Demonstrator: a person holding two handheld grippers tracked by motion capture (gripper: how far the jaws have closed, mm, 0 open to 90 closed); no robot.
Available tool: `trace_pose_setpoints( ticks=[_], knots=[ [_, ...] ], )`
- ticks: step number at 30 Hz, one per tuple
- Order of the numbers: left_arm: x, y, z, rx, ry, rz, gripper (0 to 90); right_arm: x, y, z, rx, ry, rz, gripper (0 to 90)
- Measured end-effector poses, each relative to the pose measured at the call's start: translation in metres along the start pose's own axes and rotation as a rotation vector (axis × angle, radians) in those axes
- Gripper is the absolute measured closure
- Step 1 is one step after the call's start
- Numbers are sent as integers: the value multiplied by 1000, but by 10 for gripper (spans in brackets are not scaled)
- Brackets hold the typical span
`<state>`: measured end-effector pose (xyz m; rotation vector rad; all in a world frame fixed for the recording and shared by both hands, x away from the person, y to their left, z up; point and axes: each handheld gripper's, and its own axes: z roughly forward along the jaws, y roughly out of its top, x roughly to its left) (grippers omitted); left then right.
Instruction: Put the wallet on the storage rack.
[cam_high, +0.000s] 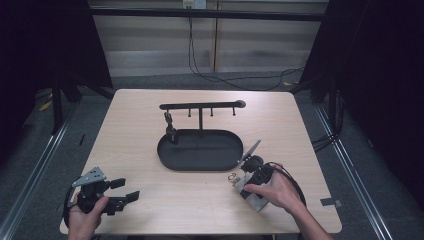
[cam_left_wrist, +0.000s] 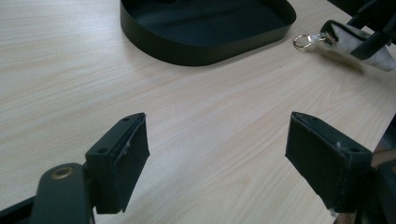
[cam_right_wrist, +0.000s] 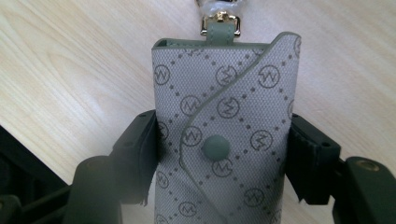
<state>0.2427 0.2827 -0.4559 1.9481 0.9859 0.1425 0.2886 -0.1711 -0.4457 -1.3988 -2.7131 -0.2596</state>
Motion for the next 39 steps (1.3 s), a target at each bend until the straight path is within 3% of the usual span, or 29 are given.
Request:
trace_pose_setpoints(
  ticks=[12,27,39],
  knots=[
    [0,0,1,18,7,23,211,-8,-1,-15,-21,0,21,342],
    [2,-1,2,28,4,27,211,-6,-2,-30,-34,-22,27,342],
    [3,-2,1,27,-3,23,211,-13,1,-46,-57,-33,49,342]
  ],
)
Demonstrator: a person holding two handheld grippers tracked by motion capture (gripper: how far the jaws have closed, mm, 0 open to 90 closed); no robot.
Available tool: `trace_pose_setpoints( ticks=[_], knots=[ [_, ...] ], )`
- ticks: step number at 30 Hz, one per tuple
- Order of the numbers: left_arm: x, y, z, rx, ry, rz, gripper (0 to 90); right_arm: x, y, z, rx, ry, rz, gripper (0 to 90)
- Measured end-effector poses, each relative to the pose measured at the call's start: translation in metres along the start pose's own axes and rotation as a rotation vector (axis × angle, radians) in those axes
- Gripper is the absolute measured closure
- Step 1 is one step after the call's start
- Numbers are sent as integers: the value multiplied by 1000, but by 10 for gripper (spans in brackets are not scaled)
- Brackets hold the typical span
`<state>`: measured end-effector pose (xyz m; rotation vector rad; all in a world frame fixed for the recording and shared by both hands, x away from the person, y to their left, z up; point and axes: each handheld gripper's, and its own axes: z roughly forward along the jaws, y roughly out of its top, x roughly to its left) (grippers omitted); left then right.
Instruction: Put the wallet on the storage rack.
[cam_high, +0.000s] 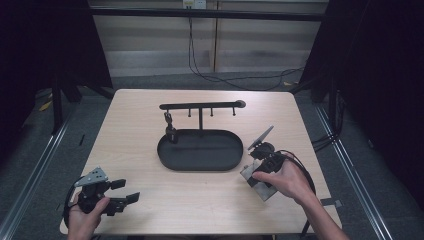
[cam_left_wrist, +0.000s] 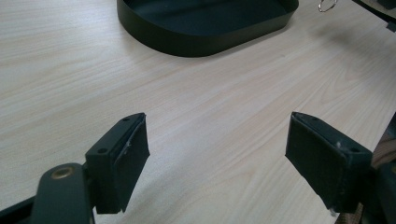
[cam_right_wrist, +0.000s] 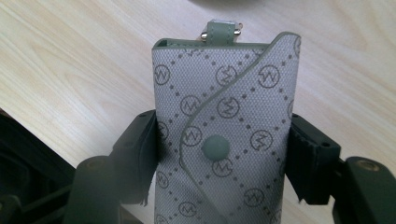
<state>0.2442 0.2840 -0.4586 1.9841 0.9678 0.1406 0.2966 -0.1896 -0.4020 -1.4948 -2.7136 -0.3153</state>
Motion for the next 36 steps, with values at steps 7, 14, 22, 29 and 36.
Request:
trace_pose_setpoints(
  ticks=[7,14,22,29,36],
  knots=[
    [1,0,-1,-3,4,-8,210,-1,4,-8,-15,-3,11,342],
    [1,0,-1,0,2,-10,210,-3,12,-12,-30,-1,19,342],
    [0,0,-2,-1,4,-16,196,-2,27,-15,-32,-6,19,342],
    [-5,2,-1,6,-7,4,193,-1,40,-24,-59,-6,25,342],
    [-6,2,-1,9,-14,15,193,-5,51,-27,-80,8,54,342]
  ],
)
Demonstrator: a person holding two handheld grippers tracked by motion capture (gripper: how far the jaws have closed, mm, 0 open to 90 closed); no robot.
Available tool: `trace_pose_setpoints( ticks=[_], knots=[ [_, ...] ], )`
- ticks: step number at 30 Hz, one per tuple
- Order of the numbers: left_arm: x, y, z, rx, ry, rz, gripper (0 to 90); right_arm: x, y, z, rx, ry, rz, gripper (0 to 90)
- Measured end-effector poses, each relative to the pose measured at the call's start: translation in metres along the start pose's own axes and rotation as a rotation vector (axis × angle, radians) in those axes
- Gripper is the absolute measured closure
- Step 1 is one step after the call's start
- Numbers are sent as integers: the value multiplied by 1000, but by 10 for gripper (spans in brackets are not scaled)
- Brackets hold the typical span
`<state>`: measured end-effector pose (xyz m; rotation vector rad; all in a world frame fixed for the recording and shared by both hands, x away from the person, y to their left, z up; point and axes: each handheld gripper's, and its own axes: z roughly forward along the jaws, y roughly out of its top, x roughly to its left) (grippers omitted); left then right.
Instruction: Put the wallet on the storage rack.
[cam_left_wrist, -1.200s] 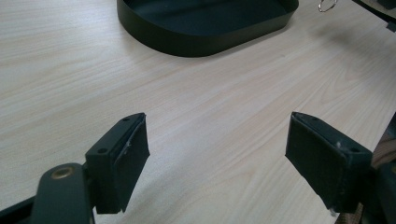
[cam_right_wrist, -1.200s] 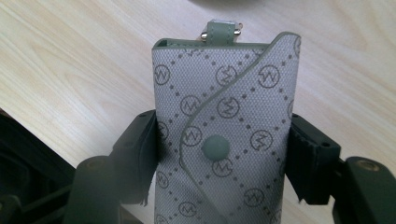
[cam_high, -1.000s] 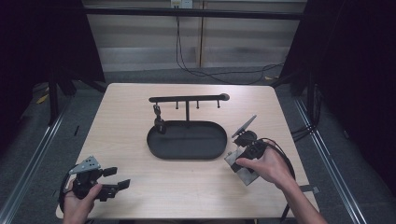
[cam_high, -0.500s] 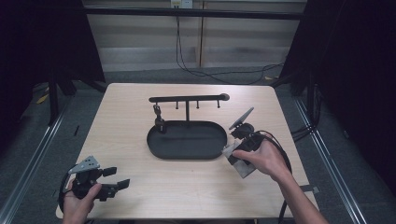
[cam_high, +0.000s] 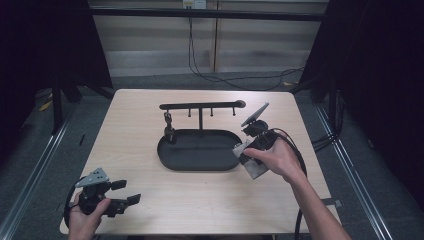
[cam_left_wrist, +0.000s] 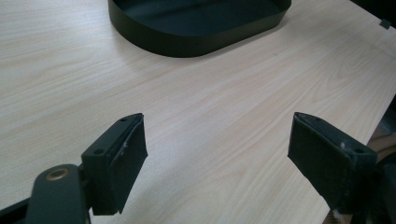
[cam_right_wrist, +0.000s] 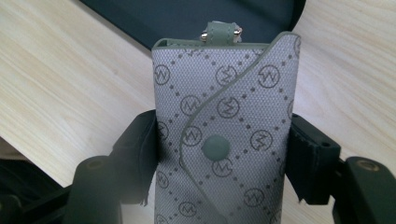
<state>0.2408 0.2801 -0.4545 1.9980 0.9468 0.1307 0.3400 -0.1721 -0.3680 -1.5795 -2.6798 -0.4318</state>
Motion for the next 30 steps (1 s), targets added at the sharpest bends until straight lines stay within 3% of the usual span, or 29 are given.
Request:
trace_pose_setpoints(
  ticks=[11,18,23,30],
  knots=[
    [1,0,0,-1,-8,-3,193,-6,14,6,-42,41,53,342],
    [0,0,1,5,-6,-1,193,-12,19,10,-100,71,106,342],
    [0,0,1,4,-12,-2,193,-15,23,16,-129,89,115,342],
    [-2,0,1,-5,-14,7,193,-22,30,23,-165,113,173,342]
  ],
)
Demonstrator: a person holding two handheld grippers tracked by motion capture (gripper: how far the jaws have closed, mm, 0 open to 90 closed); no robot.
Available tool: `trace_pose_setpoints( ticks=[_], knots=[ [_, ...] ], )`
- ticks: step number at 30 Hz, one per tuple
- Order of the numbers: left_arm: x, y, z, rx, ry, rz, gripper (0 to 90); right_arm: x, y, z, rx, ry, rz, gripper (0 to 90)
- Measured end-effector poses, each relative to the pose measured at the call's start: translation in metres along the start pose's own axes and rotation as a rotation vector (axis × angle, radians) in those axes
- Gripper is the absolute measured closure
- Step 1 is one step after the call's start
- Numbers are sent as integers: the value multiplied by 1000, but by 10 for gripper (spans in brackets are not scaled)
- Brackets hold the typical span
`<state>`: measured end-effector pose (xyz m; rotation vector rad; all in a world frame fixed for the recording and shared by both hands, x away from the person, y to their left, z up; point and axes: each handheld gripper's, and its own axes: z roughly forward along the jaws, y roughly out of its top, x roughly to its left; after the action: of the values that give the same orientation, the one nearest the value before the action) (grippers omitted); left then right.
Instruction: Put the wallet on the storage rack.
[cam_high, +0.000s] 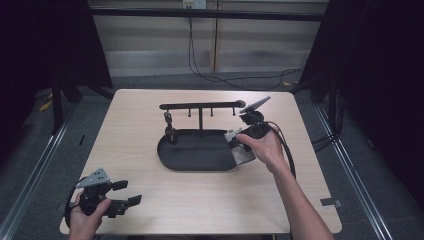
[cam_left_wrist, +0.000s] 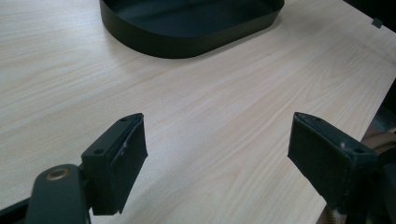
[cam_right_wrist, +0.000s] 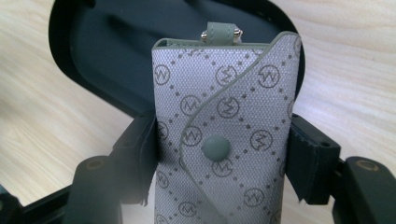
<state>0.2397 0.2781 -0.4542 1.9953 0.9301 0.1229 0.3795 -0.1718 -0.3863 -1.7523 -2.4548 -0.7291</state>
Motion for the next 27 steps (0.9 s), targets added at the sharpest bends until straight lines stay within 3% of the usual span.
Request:
trace_pose_setpoints(
  ticks=[10,27],
  knots=[
    [0,0,2,21,-3,0,194,-11,2,16,-49,23,83,342],
    [-2,0,3,25,-11,9,194,-20,10,49,-83,65,164,342]
  ],
)
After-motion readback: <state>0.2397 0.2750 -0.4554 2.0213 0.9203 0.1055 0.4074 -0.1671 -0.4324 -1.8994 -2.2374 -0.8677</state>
